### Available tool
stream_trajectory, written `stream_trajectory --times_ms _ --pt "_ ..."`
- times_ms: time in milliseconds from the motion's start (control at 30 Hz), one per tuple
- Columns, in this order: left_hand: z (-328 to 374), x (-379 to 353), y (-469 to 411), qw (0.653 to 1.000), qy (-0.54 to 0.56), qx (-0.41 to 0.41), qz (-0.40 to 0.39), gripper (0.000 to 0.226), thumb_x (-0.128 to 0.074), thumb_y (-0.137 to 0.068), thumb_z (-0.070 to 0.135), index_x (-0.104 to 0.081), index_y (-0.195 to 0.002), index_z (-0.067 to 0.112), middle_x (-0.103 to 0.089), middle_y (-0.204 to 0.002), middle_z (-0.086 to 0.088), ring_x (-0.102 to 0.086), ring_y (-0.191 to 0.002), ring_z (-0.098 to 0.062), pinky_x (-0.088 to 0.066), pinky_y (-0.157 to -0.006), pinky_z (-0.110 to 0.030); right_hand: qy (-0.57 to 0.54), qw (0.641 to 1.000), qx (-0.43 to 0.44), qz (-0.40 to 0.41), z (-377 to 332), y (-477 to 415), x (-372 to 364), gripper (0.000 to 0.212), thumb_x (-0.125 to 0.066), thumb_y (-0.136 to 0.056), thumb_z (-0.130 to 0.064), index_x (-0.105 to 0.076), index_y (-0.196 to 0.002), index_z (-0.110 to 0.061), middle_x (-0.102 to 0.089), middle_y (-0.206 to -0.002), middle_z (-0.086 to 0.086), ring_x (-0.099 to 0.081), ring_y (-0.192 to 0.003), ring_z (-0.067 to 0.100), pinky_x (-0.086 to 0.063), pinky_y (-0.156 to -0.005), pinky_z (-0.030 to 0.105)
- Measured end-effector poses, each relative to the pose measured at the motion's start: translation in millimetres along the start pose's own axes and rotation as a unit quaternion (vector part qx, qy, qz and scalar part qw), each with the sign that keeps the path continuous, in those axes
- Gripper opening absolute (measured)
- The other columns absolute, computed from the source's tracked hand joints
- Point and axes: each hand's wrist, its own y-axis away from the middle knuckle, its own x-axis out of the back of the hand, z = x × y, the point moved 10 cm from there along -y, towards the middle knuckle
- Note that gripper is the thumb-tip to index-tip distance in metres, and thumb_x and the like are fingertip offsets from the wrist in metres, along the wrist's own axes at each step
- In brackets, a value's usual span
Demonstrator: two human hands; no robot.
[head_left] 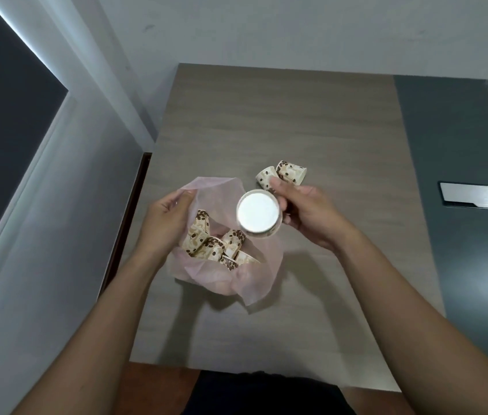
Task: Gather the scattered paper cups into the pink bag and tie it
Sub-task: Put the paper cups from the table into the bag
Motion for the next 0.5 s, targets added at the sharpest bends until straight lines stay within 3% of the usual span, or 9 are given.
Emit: stream_trajectory --times_ms 100,167,333,433,500 --pt "5 -1 -1 1.0 0.008 -0.004 0.021 0.026 -0.066 -0.101 0.057 -0.088 -0.107 0.044 -0.086 -0.094 0.018 -0.077 -0.081 0.006 -0.057 -0.077 -0.029 0.066 0.995 -0.027 -0.065 22 8 -41 0.048 -0.076 -0.098 -0.058 -0.084 -0.079 -0.014 -0.064 -0.062 0.005 -0.061 -0.058 0.013 -0.059 -0.072 0.021" --pt "6 2 1 0.999 0.013 -0.002 0.039 0.022 -0.068 -0.1 0.056 -0.088 -0.103 0.049 -0.086 -0.098 0.022 -0.077 -0.086 0.01 -0.058 -0.081 -0.028 0.093 0.994 -0.044 -0.036 44 7 -47 0.044 -0.071 -0.103 -0.055 -0.087 -0.09 -0.015 -0.067 -0.069 0.006 -0.065 -0.065 0.014 -0.059 -0.085 0.032" --pt "10 3 10 0.999 0.012 -0.018 0.031 0.027 -0.063 -0.104 0.053 -0.087 -0.115 0.045 -0.087 -0.094 0.014 -0.079 -0.082 0.002 -0.056 -0.073 -0.025 0.051 0.992 -0.075 0.093 89 -1 -30 0.035 -0.066 -0.109 -0.039 -0.089 -0.091 -0.018 -0.078 -0.084 0.012 -0.07 -0.079 0.016 -0.062 -0.088 0.036" --pt "10 -4 12 1.0 0.02 -0.018 0.007 0.029 -0.061 -0.106 0.048 -0.086 -0.119 0.042 -0.088 -0.102 0.012 -0.083 -0.097 -0.005 -0.061 -0.082 -0.029 0.066 0.986 -0.075 0.13 99 -3 -25 0.028 -0.062 -0.109 -0.027 -0.087 -0.098 -0.02 -0.083 -0.108 0.018 -0.074 -0.09 0.02 -0.062 -0.105 0.051" --pt "11 -11 12 1.0 0.02 -0.015 -0.001 0.03 -0.061 -0.108 0.046 -0.087 -0.119 0.037 -0.088 -0.102 0.01 -0.082 -0.1 -0.011 -0.063 -0.089 -0.034 0.08 0.985 -0.07 0.133 101 -4 -24 0.029 -0.058 -0.11 -0.022 -0.086 -0.103 -0.02 -0.083 -0.113 0.018 -0.077 -0.097 0.022 -0.063 -0.104 0.046"
